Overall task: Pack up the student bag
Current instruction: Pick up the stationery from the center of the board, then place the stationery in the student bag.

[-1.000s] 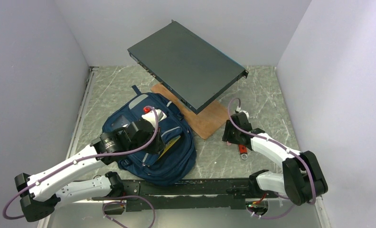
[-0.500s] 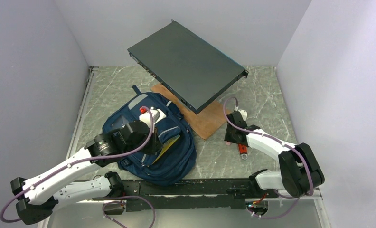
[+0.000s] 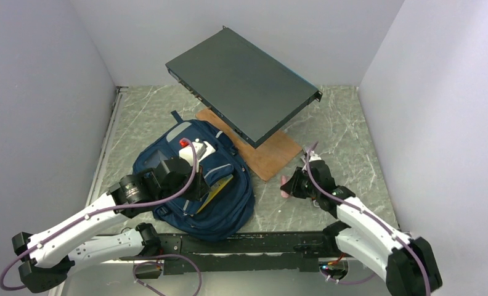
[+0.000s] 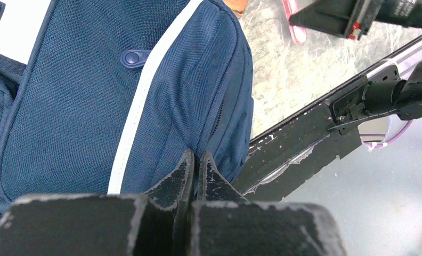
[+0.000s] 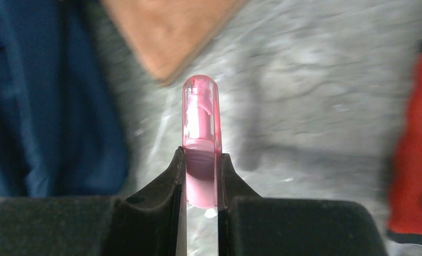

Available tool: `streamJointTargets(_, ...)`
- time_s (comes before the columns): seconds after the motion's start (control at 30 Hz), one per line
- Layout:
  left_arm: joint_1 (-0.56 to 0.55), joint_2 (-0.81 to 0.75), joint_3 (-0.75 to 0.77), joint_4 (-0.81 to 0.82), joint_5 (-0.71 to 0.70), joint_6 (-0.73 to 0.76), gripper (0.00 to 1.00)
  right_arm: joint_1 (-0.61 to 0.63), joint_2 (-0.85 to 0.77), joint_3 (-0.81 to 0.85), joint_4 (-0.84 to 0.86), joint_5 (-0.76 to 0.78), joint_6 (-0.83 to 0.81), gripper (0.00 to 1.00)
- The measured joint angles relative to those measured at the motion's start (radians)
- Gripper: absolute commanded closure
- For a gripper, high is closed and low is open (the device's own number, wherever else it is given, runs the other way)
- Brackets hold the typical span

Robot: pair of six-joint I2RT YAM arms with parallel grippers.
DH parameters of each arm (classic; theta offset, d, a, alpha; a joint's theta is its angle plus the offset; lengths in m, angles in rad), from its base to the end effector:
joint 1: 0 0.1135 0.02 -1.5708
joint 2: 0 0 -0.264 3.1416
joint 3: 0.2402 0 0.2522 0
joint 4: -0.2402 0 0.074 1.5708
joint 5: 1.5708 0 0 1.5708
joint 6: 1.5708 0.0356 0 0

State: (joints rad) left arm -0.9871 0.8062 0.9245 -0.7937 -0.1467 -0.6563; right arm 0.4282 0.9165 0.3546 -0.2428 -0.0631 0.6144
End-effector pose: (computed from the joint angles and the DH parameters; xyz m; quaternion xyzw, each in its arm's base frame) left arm 0.0918 -0.1295 0.3242 0.1167 0.8920 -0.2712 0.3424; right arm 0.1578 0.0745 0.1643 0.0745 0.9241 0.2114 0.3094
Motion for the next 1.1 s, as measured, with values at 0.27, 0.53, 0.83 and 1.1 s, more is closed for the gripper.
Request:
streamJointTargets(0.27, 0.0, 0.0, -0.001, 0.0, 0.0, 0.006, 1.0, 0.262, -0.216, -0.096, 0.207, -0.216, 0.217, 1.0)
streamJointTargets(0.53, 0.0, 0.0, -0.005, 0.003, 0.003, 0.006, 1.0, 0.558, 0.11, -0.047, 0.632, -0.169, 0.374, 1.0)
streamJointTargets(0.83, 0.0, 0.0, -0.005, 0.003, 0.008, 0.004, 1.0, 0.7, 0.426, 0.126, 0.929, 0.069, 0.35, 1.0)
streamJointTargets(1.1, 0.001, -0.002, -0.005, 0.01, 0.001, 0.003, 1.0, 0.74, 0.607, 0.199, 1.072, 0.333, 0.19, 0.97)
